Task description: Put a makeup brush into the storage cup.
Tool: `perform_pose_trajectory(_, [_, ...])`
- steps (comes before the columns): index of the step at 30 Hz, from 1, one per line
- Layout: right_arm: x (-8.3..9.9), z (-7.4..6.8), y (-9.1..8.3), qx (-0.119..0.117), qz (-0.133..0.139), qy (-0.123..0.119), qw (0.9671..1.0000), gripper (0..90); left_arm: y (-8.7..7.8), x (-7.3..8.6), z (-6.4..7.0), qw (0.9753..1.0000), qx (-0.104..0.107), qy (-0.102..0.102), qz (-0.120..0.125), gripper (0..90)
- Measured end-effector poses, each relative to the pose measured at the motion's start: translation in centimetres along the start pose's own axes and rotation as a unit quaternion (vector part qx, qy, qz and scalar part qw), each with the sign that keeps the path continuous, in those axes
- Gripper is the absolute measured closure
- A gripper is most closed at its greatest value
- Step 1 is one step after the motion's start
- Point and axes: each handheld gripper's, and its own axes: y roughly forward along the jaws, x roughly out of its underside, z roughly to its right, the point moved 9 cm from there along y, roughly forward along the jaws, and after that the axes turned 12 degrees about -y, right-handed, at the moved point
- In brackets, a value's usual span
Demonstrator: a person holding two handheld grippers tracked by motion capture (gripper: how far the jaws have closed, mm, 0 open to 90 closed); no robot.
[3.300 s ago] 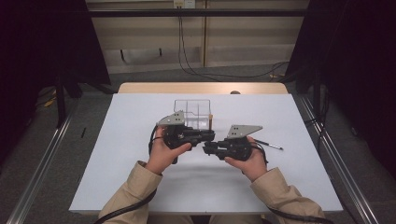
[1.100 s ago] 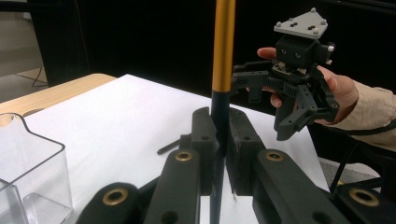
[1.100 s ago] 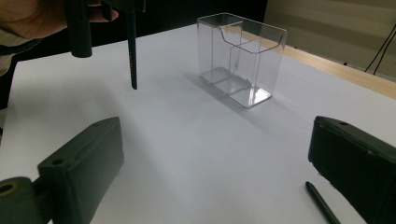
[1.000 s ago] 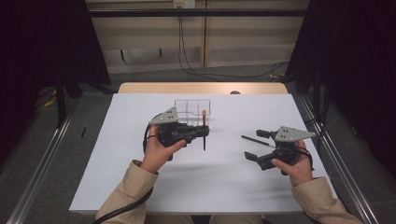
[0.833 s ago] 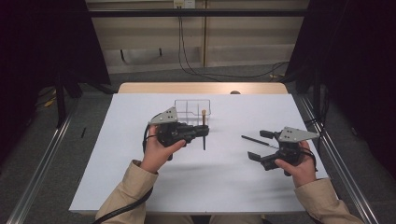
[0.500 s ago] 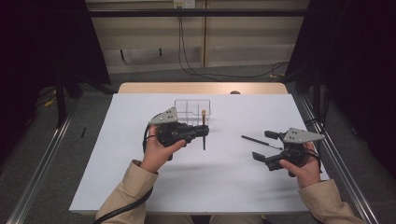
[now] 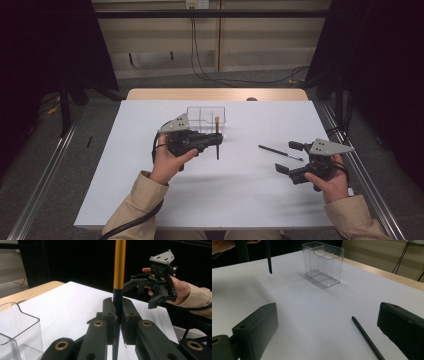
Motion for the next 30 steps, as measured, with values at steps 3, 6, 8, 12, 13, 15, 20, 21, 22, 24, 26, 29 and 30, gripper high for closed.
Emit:
perform_pose_trajectory(3, [0.1, 0.0, -0.1, 0.001, 0.001, 0.0, 1.0, 2.6, -0.1, -0.1, -0.1, 1.0, -0.002, -0.001, 0.001, 83.3])
perform_pose_trajectory(6, [0.0, 0.0, -0.2, 0.001, 0.002, -0.001, 1.0, 2.7, -0.2, -0.2, -0.2, 1.0, -0.006, 0.0, 0.002, 83.3])
perform_pose_trajectory(8, [0.0, 0.0, -0.2, 0.001, 0.003, 0.0, 1.0, 2.7, -0.3, -0.4, -0.2, 1.0, -0.007, 0.001, 0.005, 83.3])
perform_pose_trajectory(12, [0.2, -0.1, -0.3, 0.001, 0.002, 0.001, 1.0, 2.7, -0.6, -1.0, -0.4, 0.9999, -0.012, 0.004, 0.009, 83.3])
perform_pose_trajectory(13, [0.2, -0.1, -0.3, 0.001, 0.002, 0.0, 1.0, 2.7, -0.6, -1.1, -0.5, 0.9998, -0.014, 0.005, 0.011, 83.3])
perform_pose_trajectory(15, [0.2, -0.1, -0.3, 0.0, 0.002, 0.001, 1.0, 2.6, -0.7, -1.4, -0.6, 0.9998, -0.016, 0.006, 0.012, 83.3])
perform_pose_trajectory(20, [0.3, -0.1, -0.3, -0.001, 0.001, 0.0, 1.0, 2.6, -0.8, -2.1, -0.9, 0.9996, -0.023, 0.012, 0.011, 83.3])
perform_pose_trajectory(21, [0.3, -0.1, -0.3, -0.001, 0.001, -0.001, 1.0, 2.6, -0.8, -2.2, -1.0, 0.9996, -0.023, 0.011, 0.012, 83.3])
perform_pose_trajectory(22, [0.2, -0.1, -0.4, -0.001, 0.002, -0.002, 1.0, 2.6, -0.8, -2.4, -1.1, 0.9996, -0.025, 0.012, 0.012, 83.3])
perform_pose_trajectory(24, [0.2, -0.2, -0.4, -0.001, 0.003, -0.003, 1.0, 2.5, -0.8, -2.6, -1.2, 0.9995, -0.026, 0.012, 0.014, 83.3])
perform_pose_trajectory(26, [0.2, -0.2, -0.5, -0.001, 0.003, -0.003, 1.0, 2.4, -0.7, -2.9, -1.3, 0.9994, -0.027, 0.014, 0.014, 83.3])
perform_pose_trajectory(29, [0.2, -0.1, -0.5, 0.0, 0.003, -0.003, 1.0, 2.4, -0.7, -3.3, -1.5, 0.9993, -0.032, 0.013, 0.014, 83.3])
perform_pose_trajectory(30, [0.2, -0.1, -0.5, -0.001, 0.003, -0.002, 1.0, 2.4, -0.7, -3.5, -1.6, 0.9993, -0.032, 0.012, 0.015, 83.3])
